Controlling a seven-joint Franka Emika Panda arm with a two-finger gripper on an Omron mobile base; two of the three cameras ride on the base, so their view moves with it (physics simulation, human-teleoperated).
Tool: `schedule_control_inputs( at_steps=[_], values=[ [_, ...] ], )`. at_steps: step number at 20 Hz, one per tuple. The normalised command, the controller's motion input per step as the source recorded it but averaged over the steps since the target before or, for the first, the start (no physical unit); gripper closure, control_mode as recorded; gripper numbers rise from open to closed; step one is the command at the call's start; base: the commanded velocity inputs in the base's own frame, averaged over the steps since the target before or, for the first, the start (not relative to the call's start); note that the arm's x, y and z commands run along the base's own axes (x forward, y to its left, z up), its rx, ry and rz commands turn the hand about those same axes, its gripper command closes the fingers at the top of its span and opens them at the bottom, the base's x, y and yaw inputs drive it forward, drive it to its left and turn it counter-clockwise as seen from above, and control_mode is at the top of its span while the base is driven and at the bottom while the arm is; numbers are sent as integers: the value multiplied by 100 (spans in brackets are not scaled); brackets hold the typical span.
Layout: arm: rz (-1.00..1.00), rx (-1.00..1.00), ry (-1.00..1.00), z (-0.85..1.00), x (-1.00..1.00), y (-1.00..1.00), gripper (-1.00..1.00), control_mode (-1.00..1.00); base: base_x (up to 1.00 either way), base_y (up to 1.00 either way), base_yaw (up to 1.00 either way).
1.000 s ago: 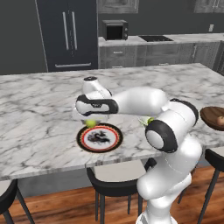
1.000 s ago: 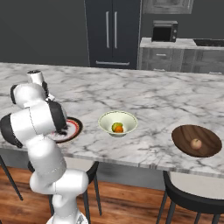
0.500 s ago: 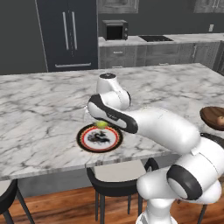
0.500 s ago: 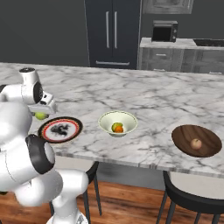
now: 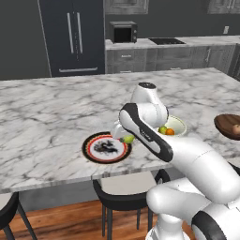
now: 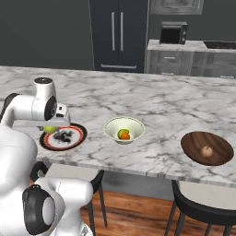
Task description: Take the fruits from the plate on the dining counter and place two fruits in each bowl.
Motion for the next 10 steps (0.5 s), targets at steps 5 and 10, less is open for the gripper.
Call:
schedule_control_inputs(
  at_steps=[5,10],
  values=[
    [-2,0,2,0,-4,-9,100,-100,0,0,0],
    [0,0,0,0,0,0,100,100,0,0,0]
  ],
)
